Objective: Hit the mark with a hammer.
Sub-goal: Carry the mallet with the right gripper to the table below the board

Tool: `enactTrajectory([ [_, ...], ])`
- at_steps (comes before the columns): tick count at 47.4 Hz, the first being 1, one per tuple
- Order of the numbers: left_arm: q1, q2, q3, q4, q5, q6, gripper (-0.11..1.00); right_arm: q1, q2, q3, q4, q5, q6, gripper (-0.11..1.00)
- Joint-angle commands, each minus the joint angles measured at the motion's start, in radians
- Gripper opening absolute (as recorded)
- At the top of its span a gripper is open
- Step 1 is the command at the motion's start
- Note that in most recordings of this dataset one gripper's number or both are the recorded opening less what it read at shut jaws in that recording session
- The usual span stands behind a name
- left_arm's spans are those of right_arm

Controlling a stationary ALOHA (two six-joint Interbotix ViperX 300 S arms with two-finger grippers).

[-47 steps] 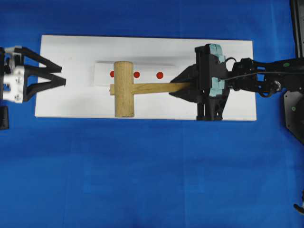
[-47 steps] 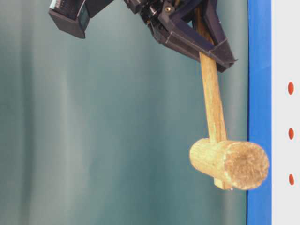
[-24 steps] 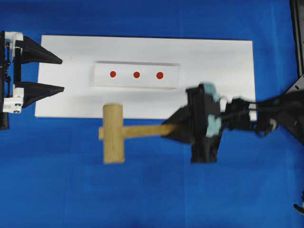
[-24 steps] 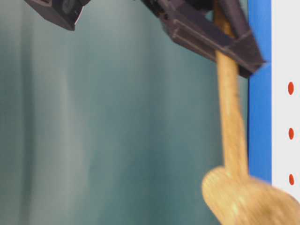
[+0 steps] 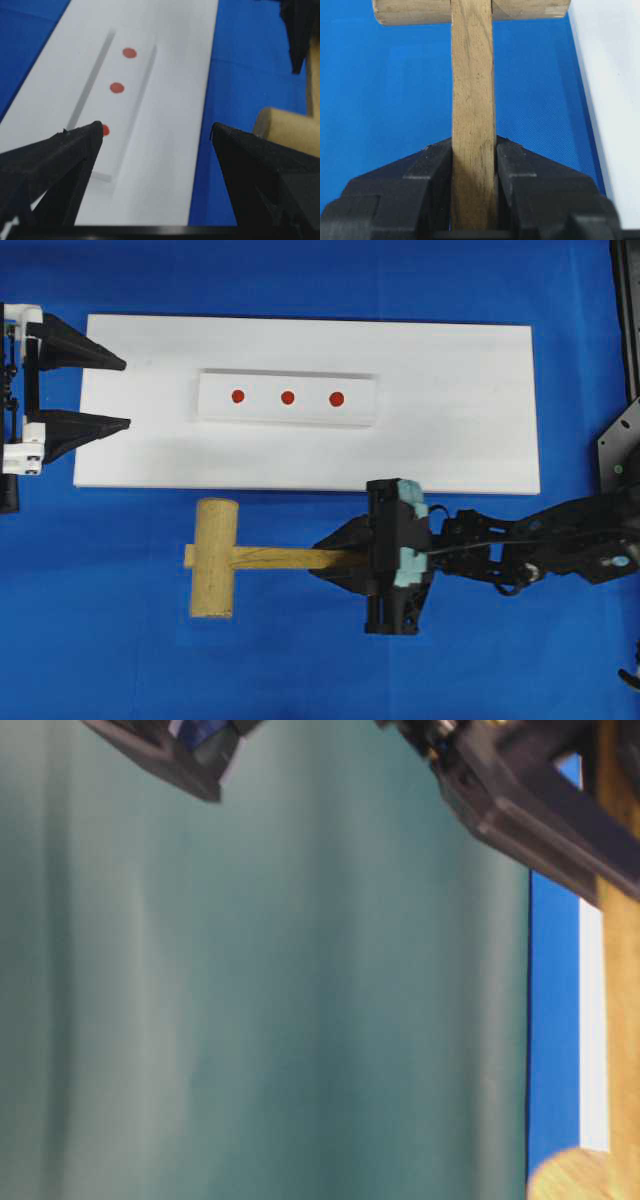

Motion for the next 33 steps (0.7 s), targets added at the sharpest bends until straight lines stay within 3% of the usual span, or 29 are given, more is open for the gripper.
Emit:
enactTrajectory([
  [1,0.003,-0.003,-0.011,-0.002,-0.009,0.003,0.85,0.003,0.008,-0.041,0.000,-0.015,-0.002,0.08],
  [18,0.003,-0.008,-0.003,-0.002,-0.009,0.002,0.85,0.011,0.175,-0.115,0.020,0.012,0.002,0.08],
  [33,0.011,-0.008,-0.002,-0.002,-0.009,0.003,0.85,0.009,0.210,-0.112,0.021,0.025,0.000,0.08],
])
